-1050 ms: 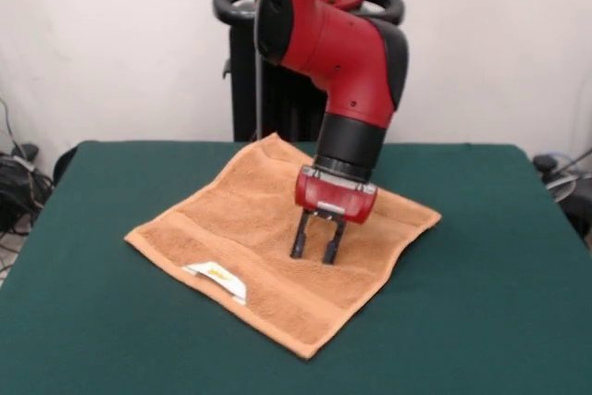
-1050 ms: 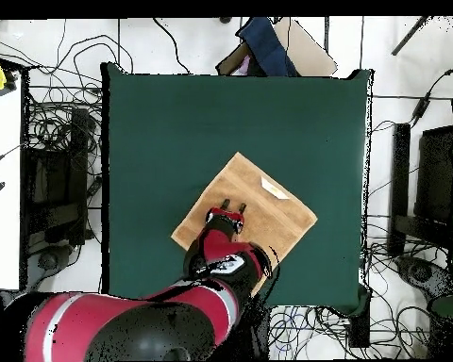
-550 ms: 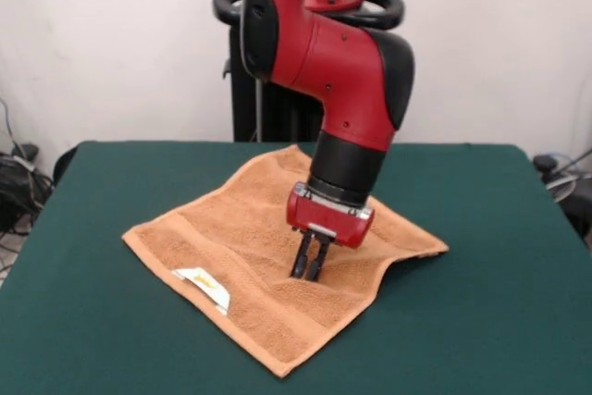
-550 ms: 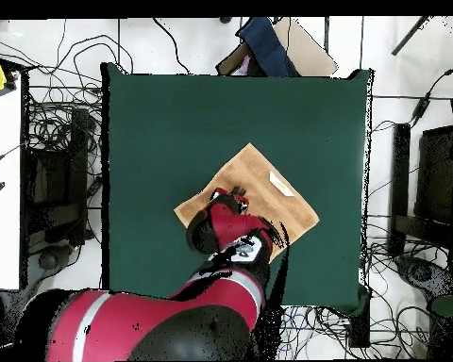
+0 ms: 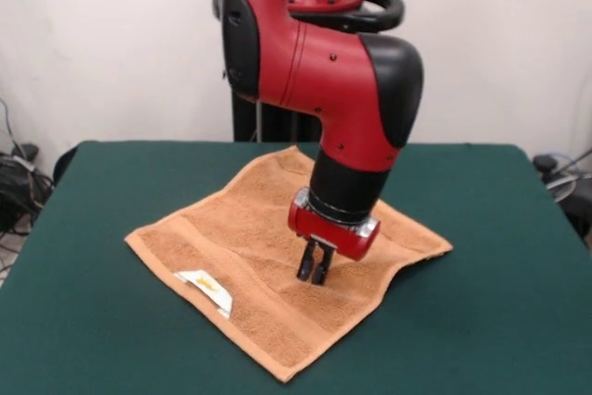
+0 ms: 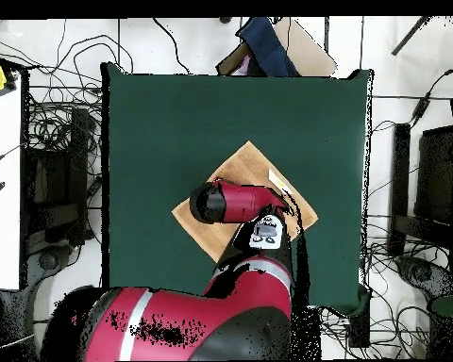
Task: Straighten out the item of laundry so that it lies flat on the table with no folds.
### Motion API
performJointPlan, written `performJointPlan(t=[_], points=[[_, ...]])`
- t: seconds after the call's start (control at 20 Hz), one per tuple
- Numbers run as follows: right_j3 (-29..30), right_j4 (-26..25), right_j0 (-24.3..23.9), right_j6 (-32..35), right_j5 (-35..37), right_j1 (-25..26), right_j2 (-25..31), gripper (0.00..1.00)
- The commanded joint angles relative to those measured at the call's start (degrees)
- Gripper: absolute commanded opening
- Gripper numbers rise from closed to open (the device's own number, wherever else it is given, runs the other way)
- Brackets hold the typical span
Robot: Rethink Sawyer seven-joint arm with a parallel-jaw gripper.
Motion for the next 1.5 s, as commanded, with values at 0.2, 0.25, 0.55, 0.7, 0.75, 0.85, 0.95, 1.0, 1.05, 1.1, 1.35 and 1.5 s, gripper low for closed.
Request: performJointPlan(t=[0.2,0.25,0.55,0.7,0.75,0.85,0.95,1.0,1.05,1.1,1.35,1.5], points=[[-6.2,0.0,0.7,2.8,-4.0,2.1,9.3,1.00],[-6.6,-0.3,0.5,2.3,-4.0,2.3,9.6,1.00],[-7.4,-0.8,-1.5,-0.3,-2.5,2.5,12.6,1.00],[-7.2,-0.5,-2.3,-0.8,-0.6,1.8,13.7,1.00],[-6.6,-0.4,-2.5,-1.0,0.4,1.0,14.0,1.00],[-5.3,-0.3,-3.1,-1.8,2.8,-0.8,14.8,1.00],[-3.9,-0.3,-3.7,-2.8,5.6,-2.8,15.5,1.00],[-3.6,-0.5,-3.4,-3.1,7.2,-3.6,15.1,1.00],[-3.5,-0.6,-3.2,-3.5,9.0,-4.3,14.8,1.00],[-3.1,-0.7,-2.9,-3.4,10.4,-5.2,14.2,1.00],[-1.3,-2.0,-4.0,-5.1,13.1,-8.6,14.4,1.00],[0.3,-2.2,-4.3,-5.4,15.2,-11.2,14.8,1.00]])
